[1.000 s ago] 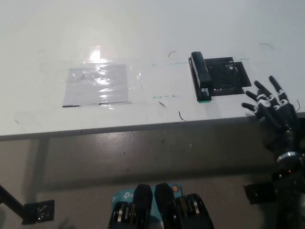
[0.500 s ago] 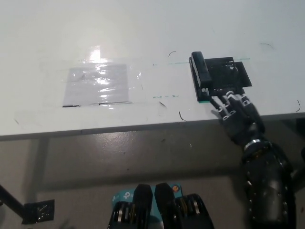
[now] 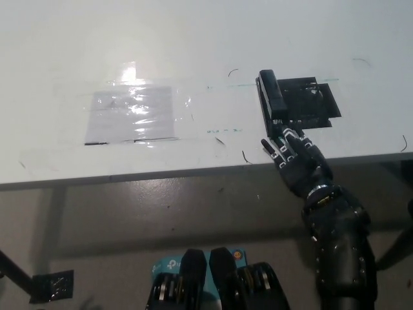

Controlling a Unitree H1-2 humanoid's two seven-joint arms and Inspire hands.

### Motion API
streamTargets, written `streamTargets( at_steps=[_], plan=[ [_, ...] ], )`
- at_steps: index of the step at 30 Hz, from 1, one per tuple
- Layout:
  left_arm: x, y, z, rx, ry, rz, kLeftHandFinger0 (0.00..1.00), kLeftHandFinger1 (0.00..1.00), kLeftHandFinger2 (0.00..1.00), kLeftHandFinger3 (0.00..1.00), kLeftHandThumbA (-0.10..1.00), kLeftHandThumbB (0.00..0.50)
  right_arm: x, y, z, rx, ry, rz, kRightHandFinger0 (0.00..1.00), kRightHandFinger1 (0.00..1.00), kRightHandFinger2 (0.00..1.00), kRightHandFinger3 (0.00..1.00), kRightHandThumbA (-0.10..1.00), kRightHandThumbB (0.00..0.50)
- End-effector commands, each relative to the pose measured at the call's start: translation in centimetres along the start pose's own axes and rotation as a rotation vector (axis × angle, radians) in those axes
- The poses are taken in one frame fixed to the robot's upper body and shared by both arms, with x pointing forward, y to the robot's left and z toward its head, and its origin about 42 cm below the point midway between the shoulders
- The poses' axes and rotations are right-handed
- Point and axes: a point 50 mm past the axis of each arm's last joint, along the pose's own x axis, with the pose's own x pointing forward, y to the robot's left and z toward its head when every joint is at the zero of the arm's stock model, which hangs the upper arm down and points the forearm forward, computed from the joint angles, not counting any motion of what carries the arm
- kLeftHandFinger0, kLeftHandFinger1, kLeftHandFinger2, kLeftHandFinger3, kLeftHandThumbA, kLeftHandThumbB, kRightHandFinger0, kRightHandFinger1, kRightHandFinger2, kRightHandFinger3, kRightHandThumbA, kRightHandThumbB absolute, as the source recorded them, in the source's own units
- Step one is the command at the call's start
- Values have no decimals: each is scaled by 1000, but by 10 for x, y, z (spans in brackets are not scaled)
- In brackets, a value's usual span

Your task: A stapler is kept infront of the robot on the black mark on the desk and the robot uses its right hand to lift the top of the stapler to open it

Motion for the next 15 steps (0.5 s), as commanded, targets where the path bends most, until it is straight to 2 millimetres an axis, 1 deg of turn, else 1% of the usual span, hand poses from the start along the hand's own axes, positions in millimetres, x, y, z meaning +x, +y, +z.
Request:
streamTargets(
  at_steps=[1,3,4,7,9,10,12,13,14,15],
  plan=[
    [4,4,14,21,-44,4,572,648,803,925,358,98,6,24,12,4,-49,46,590,706,798,915,550,0],
    [5,4,14,20,-47,4,574,653,812,929,355,97,8,26,13,-2,-54,43,575,666,771,921,545,0],
    [5,4,15,19,-52,6,574,650,800,925,346,100,9,27,15,-10,-62,40,567,641,760,906,518,0],
    [5,4,15,16,-52,8,581,654,794,906,339,94,10,29,17,-14,-66,52,585,656,781,918,507,0],
    [5,3,16,12,-48,13,596,658,789,896,330,93,11,31,18,-13,-68,52,531,622,765,931,502,0],
    [5,3,16,11,-51,12,593,656,797,901,322,82,12,33,20,-11,-74,55,518,615,770,943,494,0],
    [5,3,16,11,-51,12,592,656,800,903,319,82,12,33,20,-11,-74,55,516,614,770,946,489,0],
    [4,2,16,14,-52,16,575,653,802,910,316,75,15,37,22,-2,-79,55,520,592,757,932,463,0],
    [4,3,16,18,-51,17,566,651,797,911,316,74,14,37,23,5,-80,55,520,591,756,930,453,0],
    [4,3,15,19,-50,13,569,652,794,902,316,67,14,36,23,8,-83,55,481,574,746,920,446,0]
  ],
)
